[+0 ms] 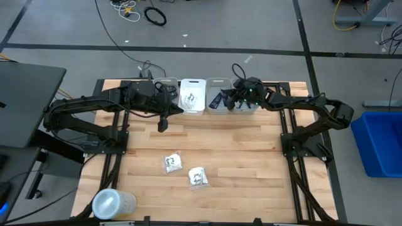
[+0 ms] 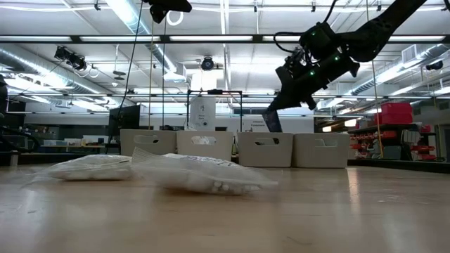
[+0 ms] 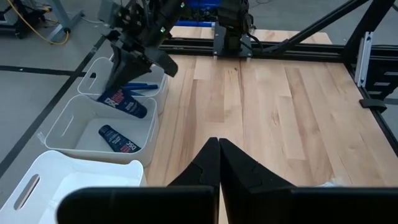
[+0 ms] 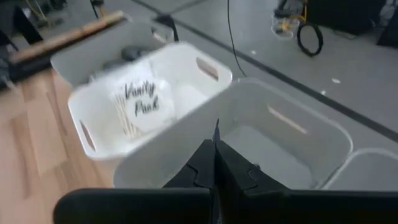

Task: Pick & Place Travel size toiletries
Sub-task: Put the blue shave cream into the middle gray bin

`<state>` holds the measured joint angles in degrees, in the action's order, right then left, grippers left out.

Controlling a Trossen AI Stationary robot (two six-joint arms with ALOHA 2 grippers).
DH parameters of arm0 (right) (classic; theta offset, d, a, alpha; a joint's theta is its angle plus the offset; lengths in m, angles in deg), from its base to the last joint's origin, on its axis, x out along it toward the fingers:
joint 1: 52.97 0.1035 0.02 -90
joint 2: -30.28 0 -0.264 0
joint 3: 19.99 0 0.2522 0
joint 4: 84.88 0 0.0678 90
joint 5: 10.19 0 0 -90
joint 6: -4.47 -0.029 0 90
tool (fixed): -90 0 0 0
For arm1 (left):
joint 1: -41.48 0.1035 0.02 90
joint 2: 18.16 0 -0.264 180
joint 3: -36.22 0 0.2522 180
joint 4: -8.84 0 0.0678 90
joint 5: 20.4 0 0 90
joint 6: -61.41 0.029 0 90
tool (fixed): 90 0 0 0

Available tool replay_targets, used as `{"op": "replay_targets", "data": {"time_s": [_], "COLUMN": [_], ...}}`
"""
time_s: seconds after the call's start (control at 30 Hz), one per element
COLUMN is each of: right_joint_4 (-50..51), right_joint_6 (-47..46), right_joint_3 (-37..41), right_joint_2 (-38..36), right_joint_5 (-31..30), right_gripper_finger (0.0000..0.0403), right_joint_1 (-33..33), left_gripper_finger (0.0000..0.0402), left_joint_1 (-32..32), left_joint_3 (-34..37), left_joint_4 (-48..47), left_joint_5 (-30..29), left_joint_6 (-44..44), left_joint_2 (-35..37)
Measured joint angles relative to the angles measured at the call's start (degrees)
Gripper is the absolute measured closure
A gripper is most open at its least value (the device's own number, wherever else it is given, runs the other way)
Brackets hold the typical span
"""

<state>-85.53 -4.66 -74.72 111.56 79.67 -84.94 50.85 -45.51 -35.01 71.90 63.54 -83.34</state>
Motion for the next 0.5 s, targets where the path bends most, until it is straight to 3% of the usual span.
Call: {"op": "replay_targets", "data": {"time_s": [0.5], "right_joint_4": [1.77], "right_joint_6": [2.09], "right_joint_3": [0.0], "right_joint_2": [0.0], "right_joint_5": [0.17], "right_gripper_finger": [0.0387], "right_joint_1": [0.0], "left_gripper_finger": [0.0399], "left_joint_1": [0.0], "left_joint_3": [-0.02], "left_joint_4": [-0.11], "left_joint_5": [-0.18], "left_joint_6": [-0.79], "left_joint_2": [0.0]}}
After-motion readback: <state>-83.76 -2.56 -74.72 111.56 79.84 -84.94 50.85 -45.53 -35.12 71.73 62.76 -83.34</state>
